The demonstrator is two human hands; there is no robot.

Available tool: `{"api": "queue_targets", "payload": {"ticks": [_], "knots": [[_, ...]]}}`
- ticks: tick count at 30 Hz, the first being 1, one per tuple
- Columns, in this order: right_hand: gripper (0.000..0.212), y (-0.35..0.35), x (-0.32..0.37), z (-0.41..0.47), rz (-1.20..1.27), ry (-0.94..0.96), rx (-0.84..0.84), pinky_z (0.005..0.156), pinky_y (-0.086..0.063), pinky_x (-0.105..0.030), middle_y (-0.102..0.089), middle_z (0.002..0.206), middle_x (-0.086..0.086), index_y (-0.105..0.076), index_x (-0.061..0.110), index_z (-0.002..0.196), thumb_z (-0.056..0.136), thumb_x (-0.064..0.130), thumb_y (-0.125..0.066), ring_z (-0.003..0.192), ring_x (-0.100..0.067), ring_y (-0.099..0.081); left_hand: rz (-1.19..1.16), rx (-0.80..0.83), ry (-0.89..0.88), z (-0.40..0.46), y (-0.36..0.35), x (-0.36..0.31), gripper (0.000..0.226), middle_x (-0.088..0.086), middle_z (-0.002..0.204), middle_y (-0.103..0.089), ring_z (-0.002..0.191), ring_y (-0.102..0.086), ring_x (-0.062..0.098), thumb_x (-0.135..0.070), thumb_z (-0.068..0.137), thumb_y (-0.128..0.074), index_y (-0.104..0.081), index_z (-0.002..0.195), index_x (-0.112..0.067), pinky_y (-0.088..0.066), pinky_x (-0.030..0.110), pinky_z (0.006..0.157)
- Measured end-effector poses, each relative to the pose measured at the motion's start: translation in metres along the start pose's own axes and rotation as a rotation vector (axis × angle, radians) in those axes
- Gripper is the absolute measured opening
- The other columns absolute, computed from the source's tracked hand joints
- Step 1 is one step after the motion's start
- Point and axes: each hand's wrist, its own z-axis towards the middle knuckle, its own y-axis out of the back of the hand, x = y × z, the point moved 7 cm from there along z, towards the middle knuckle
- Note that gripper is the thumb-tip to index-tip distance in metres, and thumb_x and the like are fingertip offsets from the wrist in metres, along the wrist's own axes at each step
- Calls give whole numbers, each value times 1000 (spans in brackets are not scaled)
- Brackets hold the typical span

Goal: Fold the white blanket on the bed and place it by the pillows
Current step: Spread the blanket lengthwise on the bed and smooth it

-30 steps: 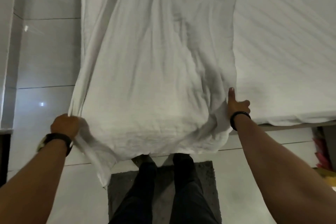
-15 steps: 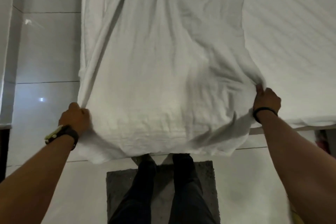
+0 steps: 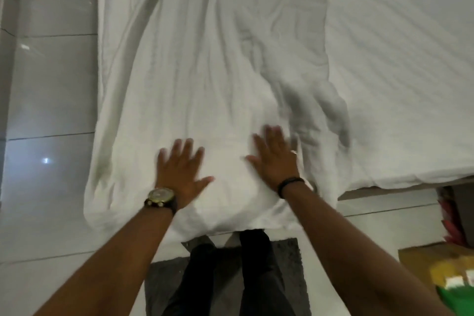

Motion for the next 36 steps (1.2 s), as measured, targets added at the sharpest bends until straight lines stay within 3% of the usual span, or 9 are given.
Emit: {"api": "queue_targets", "payload": {"ticks": [5,7,10,15,21,25,28,32,36], "knots": [[74,21,-225,-31,107,-761,103,111,-13,-65,-9,162,4,-21,31,150,89,73,-15,148,-27,-7,-34,74,118,55,-3,1,121,5,157,28,150,15,33,-95,60,9,11,155,-20,2,51,119],[65,54,-206,-6,249,-745,-158,104,-33,-60,-41,142,-10,-48,27,131,88,71,-27,132,-36,-39,-68,56,145,59,9,-22,116,11,158,27,147,18,40,-94,66,-6,16,153,-21,2,56,118],[70,92,-185,32,497,-727,-382,105,-37,-50,-38,145,-15,-36,19,145,91,61,-46,131,-34,-43,-59,-53,-54,67,25,-76,107,10,161,18,149,10,41,-89,75,-23,3,156,-24,-6,61,117],[90,96,-210,132,985,-816,-59,105,-35,-38,-31,155,-14,-20,8,152,88,65,-49,135,-32,-39,14,-224,-199,154,72,-134,104,8,164,6,151,4,33,-89,76,-22,-8,156,-26,-4,60,118],[49,165,-246,244,357,-485,-283,94,-40,-37,-58,129,-22,-60,2,120,99,43,-44,119,-38,-52,71,-229,-90,183,54,-127,115,6,164,11,151,12,30,-96,69,-18,3,157,-25,1,62,117],[42,148,-246,249,358,-594,-351,95,-41,-43,-50,135,-17,-53,13,131,98,37,-43,124,-38,-48,38,-234,-31,191,51,-127,120,6,164,9,151,11,30,-97,65,-26,2,156,-24,3,63,117],[57,138,-153,200,306,-319,-700,110,-32,-53,-41,148,-20,-42,9,144,95,38,-49,140,-39,-34,25,-222,-37,191,50,-127,123,7,165,6,151,8,31,-97,63,-29,-3,157,-22,2,64,116],[65,35,-109,107,11,38,-291,113,-15,-66,-26,158,-12,-37,19,148,96,58,-31,147,-35,-19,8,-207,-41,193,51,-126,124,7,165,5,151,9,30,-97,63,-29,-3,157,-20,1,64,116],[71,11,-227,64,96,-441,-135,116,-8,-59,-11,162,-14,-20,23,154,95,62,-31,149,-34,-7,-6,-221,-29,195,51,-125,124,7,165,7,151,12,29,-95,63,-32,2,156,-21,2,63,117]]}}
